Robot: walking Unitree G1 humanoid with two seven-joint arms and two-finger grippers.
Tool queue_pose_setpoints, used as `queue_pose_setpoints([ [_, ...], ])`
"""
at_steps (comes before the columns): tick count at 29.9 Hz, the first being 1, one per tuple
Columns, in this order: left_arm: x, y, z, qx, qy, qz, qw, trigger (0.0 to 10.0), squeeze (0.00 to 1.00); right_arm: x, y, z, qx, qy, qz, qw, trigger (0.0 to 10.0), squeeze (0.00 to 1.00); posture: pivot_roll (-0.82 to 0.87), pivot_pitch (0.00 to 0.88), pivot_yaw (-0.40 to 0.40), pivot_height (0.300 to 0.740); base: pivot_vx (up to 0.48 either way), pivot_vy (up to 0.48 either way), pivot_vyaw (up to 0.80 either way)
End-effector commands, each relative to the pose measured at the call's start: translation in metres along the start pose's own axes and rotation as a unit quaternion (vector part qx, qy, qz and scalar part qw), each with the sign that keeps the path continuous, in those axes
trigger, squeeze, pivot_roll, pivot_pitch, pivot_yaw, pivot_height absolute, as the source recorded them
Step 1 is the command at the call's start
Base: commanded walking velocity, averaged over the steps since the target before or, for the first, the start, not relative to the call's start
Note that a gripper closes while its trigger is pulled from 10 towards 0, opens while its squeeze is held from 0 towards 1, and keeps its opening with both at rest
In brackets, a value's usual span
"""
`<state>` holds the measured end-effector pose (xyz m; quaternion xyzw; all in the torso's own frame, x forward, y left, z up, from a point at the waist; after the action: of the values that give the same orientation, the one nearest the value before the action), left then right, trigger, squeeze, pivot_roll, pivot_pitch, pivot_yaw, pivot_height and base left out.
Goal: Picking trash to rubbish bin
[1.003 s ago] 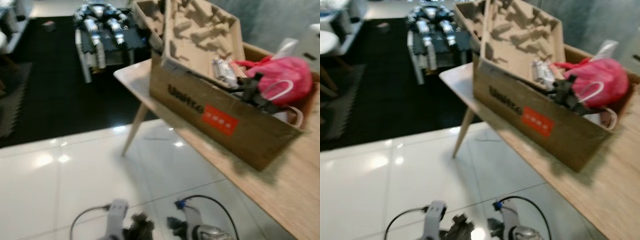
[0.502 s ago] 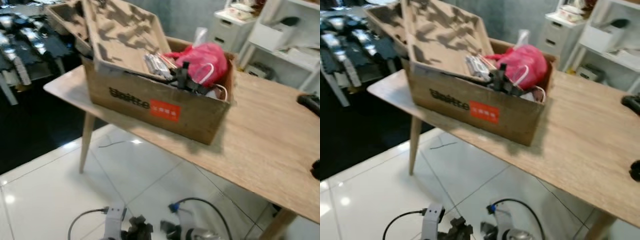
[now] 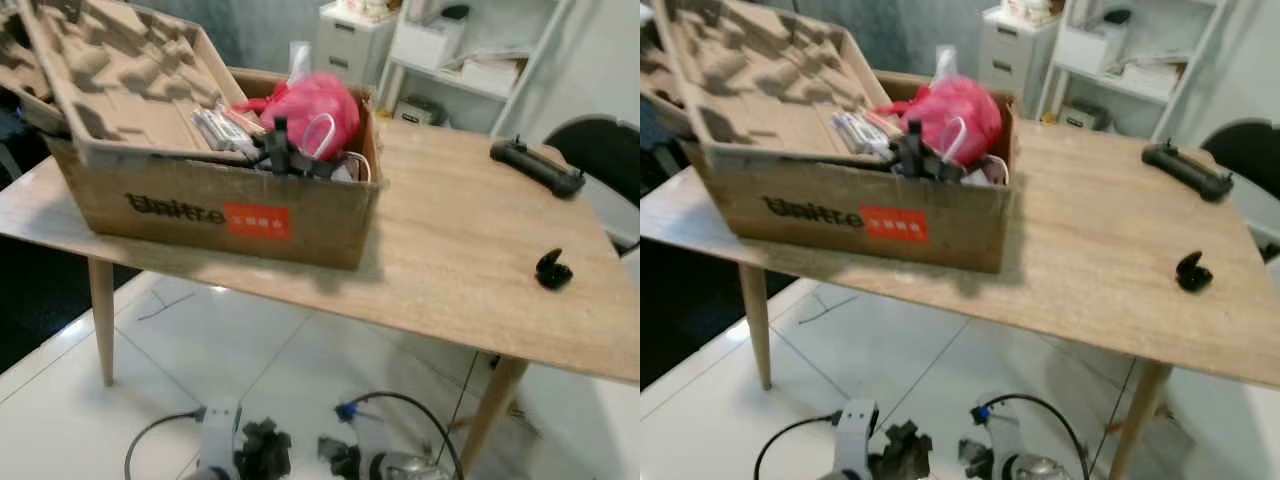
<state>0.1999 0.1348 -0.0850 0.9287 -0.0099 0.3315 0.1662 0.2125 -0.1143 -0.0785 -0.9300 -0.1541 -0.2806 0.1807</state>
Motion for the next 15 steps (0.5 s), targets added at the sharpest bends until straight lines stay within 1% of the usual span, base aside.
queue_pose_setpoints([
  [1,-0.005,-0.011,-0.004,0.026,-0.004,-0.003,1.0,10.0,0.0,0.002,0.001,0.0,-0.001,0.006,0.002,1.0,10.0,0.0,0.06,0.089,-0.009,0.74,0.0,0.0,0.0],
  [6,-0.001,-0.023,-0.008,0.07,0.008,-0.011,0.997,10.0,0.0,0.006,0.0,0.0,0.005,0.02,-0.01,1.0,10.0,0.0,0.06,0.087,-0.009,0.74,0.0,0.0,0.0],
  [9,0.007,-0.039,-0.012,0.123,0.03,-0.028,0.992,10.0,0.0,0.011,0.003,-0.001,-0.004,0.036,-0.037,0.999,10.0,0.0,0.06,0.087,-0.009,0.74,0.0,0.0,0.0],
  [10,0.009,-0.041,-0.013,0.128,0.033,-0.029,0.991,10.0,0.0,0.012,0.003,-0.001,-0.004,0.038,-0.04,0.998,10.0,0.0,0.06,0.087,-0.009,0.74,0.0,0.0,0.0],
  [11,0.009,-0.041,-0.013,0.128,0.033,-0.029,0.991,10.0,0.0,0.012,0.003,-0.001,-0.004,0.038,-0.04,0.998,10.0,0.0,0.06,0.087,-0.009,0.74,0.0,0.0,0.0],
  [12,0.011,-0.046,-0.015,0.143,0.04,-0.031,0.988,10.0,0.0,0.014,0.004,-0.002,-0.004,0.043,-0.038,0.998,10.0,0.0,0.06,0.088,-0.01,0.74,0.0,0.0,0.0],
  [13,0.016,-0.055,-0.018,0.166,0.052,-0.033,0.984,10.0,0.0,0.016,0.006,-0.003,-0.002,0.051,-0.035,0.998,10.0,0.0,0.06,0.089,-0.009,0.74,0.0,0.0,0.0],
  [14,0.016,-0.055,-0.018,0.166,0.052,-0.033,0.984,10.0,0.0,0.016,0.006,-0.003,-0.002,0.051,-0.035,0.998,10.0,0.0,0.06,0.089,-0.009,0.74,0.0,0.0,0.0],
  [15,0.018,-0.058,-0.02,0.174,0.056,-0.033,0.983,10.0,0.0,0.017,0.006,-0.003,-0.001,0.053,-0.034,0.998,10.0,0.0,0.06,0.089,-0.009,0.74,0.0,0.0,0.0],
])
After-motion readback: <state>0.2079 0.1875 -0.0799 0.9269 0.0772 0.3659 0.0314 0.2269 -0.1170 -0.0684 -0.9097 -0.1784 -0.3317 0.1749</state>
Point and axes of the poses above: a point about 5 cm out from each wrist's last joint towards the gripper, its own z axis pointing out of the wrist towards the gripper, its own x axis along the axis of the wrist's last joint, y = z × x, the point moved 1 cm from there along z, pointing out of the wrist towards the gripper
